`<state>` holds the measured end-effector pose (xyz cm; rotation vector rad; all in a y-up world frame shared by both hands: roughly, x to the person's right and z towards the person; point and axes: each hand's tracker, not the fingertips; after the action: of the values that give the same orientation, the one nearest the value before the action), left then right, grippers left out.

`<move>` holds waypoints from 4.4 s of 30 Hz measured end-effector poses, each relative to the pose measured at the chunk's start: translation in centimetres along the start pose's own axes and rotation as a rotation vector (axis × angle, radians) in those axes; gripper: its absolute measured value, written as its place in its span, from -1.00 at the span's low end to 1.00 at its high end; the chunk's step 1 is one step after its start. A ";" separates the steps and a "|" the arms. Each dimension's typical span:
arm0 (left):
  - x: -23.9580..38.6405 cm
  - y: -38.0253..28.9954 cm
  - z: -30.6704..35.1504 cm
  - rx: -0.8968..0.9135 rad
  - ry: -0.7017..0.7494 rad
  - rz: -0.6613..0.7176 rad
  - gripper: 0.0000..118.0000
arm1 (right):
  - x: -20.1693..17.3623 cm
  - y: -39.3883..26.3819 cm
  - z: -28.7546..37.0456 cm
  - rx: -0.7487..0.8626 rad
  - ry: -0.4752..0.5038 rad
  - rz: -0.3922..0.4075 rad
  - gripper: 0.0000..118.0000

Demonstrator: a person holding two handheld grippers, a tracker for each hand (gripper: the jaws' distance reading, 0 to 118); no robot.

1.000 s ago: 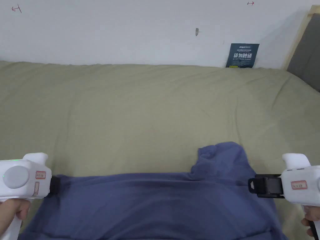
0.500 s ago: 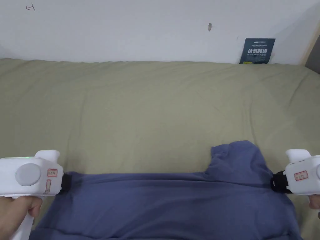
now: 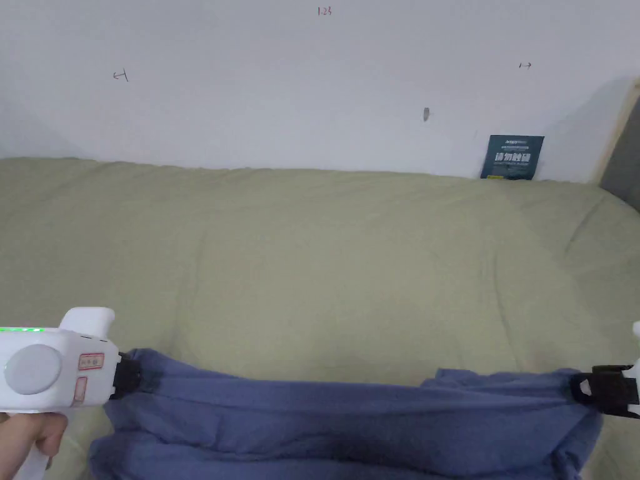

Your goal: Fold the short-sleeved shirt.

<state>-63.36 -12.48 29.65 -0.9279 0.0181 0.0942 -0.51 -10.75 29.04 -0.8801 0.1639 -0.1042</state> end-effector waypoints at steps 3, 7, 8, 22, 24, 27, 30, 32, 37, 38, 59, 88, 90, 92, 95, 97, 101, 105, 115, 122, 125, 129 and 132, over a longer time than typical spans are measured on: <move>-0.7 -2.3 2.8 0.028 -0.012 0.005 -0.96 | -0.6 -2.4 2.9 0.012 0.010 0.008 -0.88; -1.2 -5.9 5.3 0.036 -0.025 -0.001 -0.96 | -1.0 -6.4 5.6 0.020 0.024 0.019 -0.88; -1.3 -6.8 5.7 0.036 -0.023 -0.001 -0.96 | -1.0 -7.4 6.1 0.018 0.027 0.021 -0.88; -3.0 -15.5 2.9 -0.081 -0.029 0.049 -0.96 | 0.5 -16.2 2.8 -0.136 0.014 -0.037 -0.88; -2.7 -15.9 3.1 -0.074 -0.027 0.053 -0.95 | 0.3 -16.2 2.9 -0.133 0.007 -0.034 -0.88; -2.2 -16.1 3.5 -0.053 0.046 0.040 0.64 | -0.3 -15.8 3.6 -0.071 -0.038 -0.053 -0.33; -2.7 -15.6 5.2 -0.029 0.051 0.043 0.92 | 0.0 -15.3 3.9 -0.037 -0.059 -0.057 1.00; -2.2 -15.6 6.0 -0.003 0.010 0.093 0.92 | -0.6 -15.0 4.3 0.011 -0.031 -0.077 1.00; -1.4 -14.9 8.3 0.104 -0.043 0.132 -0.31 | -4.7 -14.8 6.6 0.136 -0.035 -0.078 -0.04; -1.1 -14.7 8.8 0.122 -0.052 0.146 -1.00 | -5.5 -14.7 6.9 0.167 -0.049 -0.068 -0.90; 3.1 -14.7 19.6 0.640 0.084 0.040 -1.00 | -15.0 -16.7 12.5 0.562 -0.204 0.091 -0.99; -10.7 -11.9 4.9 0.023 -0.492 0.496 1.00 | -15.7 -15.2 10.6 0.488 -0.221 0.069 -0.99; -11.5 -11.8 3.0 -0.027 -0.494 0.508 1.00 | -15.8 -15.3 10.4 0.479 -0.222 0.068 -0.99; -11.9 -11.6 1.4 -0.086 -0.492 0.488 1.00 | -15.9 -15.3 10.1 0.468 -0.231 0.071 -0.99; -12.3 -11.3 -1.2 -0.171 -0.532 0.480 1.00 | -16.1 -15.1 9.8 0.459 -0.242 0.075 -0.99; -12.5 -11.0 -2.7 -0.211 -0.602 0.503 1.00 | -16.3 -14.9 9.6 0.455 -0.244 0.074 -0.99; -12.0 -11.4 -5.6 -0.308 -0.783 0.578 1.00 | -16.4 -14.7 9.2 0.445 -0.237 0.066 -0.99; -11.4 -11.5 -6.8 -0.311 -0.838 0.621 1.00 | -16.5 -14.8 9.0 0.431 -0.228 0.066 -0.99; -11.7 -11.2 -4.7 -0.243 -0.669 0.622 -0.92 | -16.4 -15.1 10.0 0.440 -0.182 0.054 -0.99; -16.2 -9.1 0.1 -0.153 -0.581 0.637 -0.93 | -15.9 -14.7 9.5 0.452 -0.140 0.040 -0.99; -17.4 -8.1 3.2 -0.112 -0.483 0.597 -0.93 | -15.9 -14.4 9.4 0.463 -0.124 0.027 -0.99; -16.5 -7.3 6.3 -0.075 -0.358 0.567 -0.93 | -15.6 -14.5 9.5 0.475 -0.107 0.015 -0.99; -12.4 -6.7 7.7 -0.069 -0.326 0.470 -0.93 | -15.3 -15.0 9.5 0.467 -0.100 0.013 -0.99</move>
<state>-75.27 -11.25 40.34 -0.9538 -0.0702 0.6839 -14.09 -10.67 48.08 -0.4169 0.0471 -0.0818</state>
